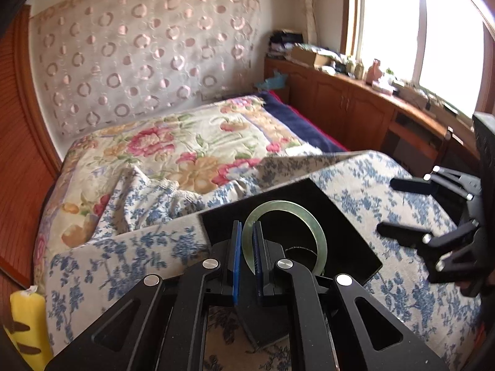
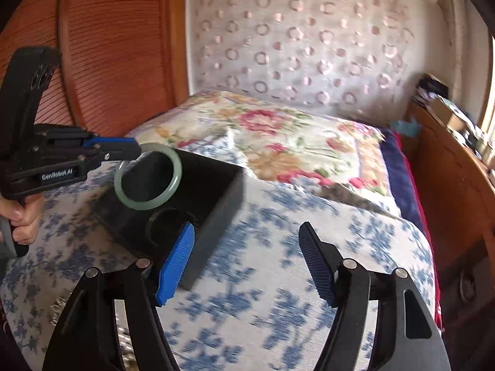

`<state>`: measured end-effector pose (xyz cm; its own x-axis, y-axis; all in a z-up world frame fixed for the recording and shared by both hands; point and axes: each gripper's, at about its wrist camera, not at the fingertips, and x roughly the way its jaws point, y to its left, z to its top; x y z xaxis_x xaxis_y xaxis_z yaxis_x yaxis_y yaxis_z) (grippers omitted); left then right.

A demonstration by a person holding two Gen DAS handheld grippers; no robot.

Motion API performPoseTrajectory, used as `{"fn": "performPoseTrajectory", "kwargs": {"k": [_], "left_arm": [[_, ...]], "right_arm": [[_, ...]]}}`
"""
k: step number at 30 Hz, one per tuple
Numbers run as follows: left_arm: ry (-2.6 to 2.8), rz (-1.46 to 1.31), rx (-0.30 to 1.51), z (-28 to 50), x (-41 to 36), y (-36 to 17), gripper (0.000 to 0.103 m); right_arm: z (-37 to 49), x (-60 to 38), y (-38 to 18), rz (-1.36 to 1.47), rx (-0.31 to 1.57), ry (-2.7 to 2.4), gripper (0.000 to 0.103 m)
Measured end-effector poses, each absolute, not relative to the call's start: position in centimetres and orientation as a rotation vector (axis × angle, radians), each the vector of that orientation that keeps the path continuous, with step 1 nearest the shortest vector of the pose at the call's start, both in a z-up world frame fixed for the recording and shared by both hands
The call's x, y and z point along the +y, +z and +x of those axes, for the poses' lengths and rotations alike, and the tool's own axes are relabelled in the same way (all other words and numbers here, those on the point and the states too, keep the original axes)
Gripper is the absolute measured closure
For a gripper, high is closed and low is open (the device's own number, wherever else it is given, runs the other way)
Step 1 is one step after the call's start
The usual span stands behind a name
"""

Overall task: Organize jewelry
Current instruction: 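Carry the silver bangle into the black box and open the right tool while the left carries the jade bangle, then lower the jade bangle into the black box and open the left tool, then move the left tool to the pile and grasp the red string bracelet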

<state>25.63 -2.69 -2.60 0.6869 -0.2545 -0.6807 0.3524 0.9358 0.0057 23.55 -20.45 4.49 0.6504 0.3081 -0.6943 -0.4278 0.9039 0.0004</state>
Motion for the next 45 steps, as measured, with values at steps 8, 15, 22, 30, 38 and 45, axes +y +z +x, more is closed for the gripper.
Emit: {"fn": "performPoseTrajectory", "kwargs": {"k": [8,15,22,30,38,45], "left_arm": [[-0.337,0.204,0.809,26.8,-4.2,-5.0,0.096],[-0.338,0.185,0.793,25.5,-4.0,-3.8,0.089],[-0.353,0.162,0.743,21.4,-3.9,-2.0,0.076],[-0.340,0.150,0.725,15.5,-2.4,-1.7,0.074],[-0.355,0.102,0.732,10.5,-1.4,-2.2,0.066],[-0.383,0.058,0.791,8.4,-1.1,-4.9,0.065]], "right_arm": [[23.0,-21.4,4.3,-0.158,0.751,0.409,0.030],[21.3,-21.4,4.4,-0.154,0.744,0.392,0.026],[18.1,-21.7,4.8,-0.132,0.723,0.365,0.024],[14.4,-20.3,4.7,-0.124,0.705,0.401,0.024],[10.3,-19.3,4.0,-0.127,0.707,0.408,0.024],[8.3,-19.0,1.9,-0.120,0.745,0.423,0.024]]}}
